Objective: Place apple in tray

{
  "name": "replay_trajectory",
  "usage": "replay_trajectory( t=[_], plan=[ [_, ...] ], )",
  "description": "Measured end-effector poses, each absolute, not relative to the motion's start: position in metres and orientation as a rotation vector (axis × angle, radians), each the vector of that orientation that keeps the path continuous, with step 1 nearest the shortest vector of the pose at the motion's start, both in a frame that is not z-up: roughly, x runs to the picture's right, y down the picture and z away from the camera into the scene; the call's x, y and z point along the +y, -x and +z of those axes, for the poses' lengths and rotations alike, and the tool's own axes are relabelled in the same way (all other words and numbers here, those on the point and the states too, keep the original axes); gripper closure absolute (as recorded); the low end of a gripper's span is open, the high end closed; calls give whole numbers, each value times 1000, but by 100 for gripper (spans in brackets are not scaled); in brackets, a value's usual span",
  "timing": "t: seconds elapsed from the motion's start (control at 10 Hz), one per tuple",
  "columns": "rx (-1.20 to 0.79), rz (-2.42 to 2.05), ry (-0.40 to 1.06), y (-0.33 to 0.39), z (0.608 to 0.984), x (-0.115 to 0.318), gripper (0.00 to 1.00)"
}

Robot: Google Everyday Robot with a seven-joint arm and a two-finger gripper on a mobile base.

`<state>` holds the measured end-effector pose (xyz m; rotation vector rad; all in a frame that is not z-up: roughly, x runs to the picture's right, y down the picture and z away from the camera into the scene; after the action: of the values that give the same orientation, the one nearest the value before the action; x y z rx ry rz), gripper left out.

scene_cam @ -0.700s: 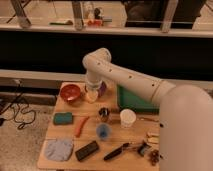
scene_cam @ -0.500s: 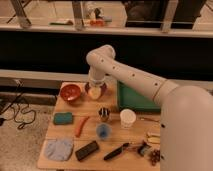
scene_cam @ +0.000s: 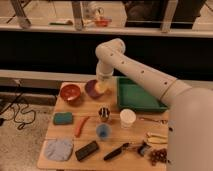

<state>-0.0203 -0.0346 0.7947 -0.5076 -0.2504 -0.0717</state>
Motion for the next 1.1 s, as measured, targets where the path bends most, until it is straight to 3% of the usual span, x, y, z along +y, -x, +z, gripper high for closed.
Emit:
replay_trajectory(
  t=[1.1],
  plan=[
    [-250,-50,492,20,794,-42,93]
  ],
)
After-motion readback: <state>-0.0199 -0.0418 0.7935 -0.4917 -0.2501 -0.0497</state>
